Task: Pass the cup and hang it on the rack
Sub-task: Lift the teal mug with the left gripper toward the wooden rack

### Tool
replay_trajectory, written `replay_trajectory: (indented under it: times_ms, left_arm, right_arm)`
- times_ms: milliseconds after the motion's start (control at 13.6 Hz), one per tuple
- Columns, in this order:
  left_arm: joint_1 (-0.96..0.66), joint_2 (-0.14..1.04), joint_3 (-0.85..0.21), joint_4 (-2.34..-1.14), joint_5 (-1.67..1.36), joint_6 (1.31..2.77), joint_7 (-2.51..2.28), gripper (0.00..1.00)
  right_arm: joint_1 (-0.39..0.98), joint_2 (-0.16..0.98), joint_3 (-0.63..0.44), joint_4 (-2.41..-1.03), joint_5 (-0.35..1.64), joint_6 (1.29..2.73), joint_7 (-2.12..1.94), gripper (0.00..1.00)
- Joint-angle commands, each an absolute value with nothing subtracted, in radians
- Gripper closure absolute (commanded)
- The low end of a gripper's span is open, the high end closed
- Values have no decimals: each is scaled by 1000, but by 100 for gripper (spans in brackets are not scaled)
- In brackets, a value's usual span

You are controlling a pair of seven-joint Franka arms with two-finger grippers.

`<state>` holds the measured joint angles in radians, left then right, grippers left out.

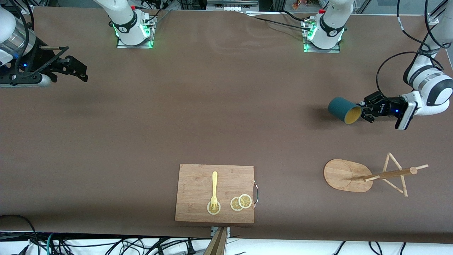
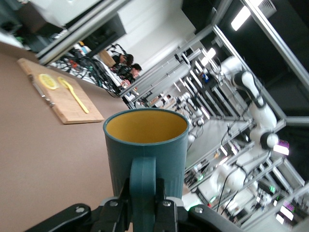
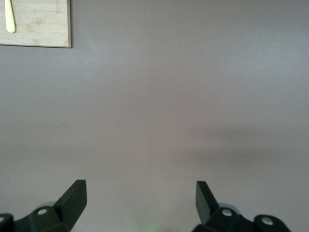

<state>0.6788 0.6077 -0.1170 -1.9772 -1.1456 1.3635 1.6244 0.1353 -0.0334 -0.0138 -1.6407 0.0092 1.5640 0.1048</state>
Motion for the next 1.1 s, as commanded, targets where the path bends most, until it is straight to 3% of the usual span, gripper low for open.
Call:
replay_trajectory:
  times_ms: [0,1028]
  left_arm:
    - [712,649,-130,-1892,-1211,1327,1360,100]
    - [687,706,-135,-1586,-1338,1333,409,100]
  right_arm:
    - [120,-26,0,-1620,0,1552,92,0]
    - [120,-26,0,-1620,0,1552,91,0]
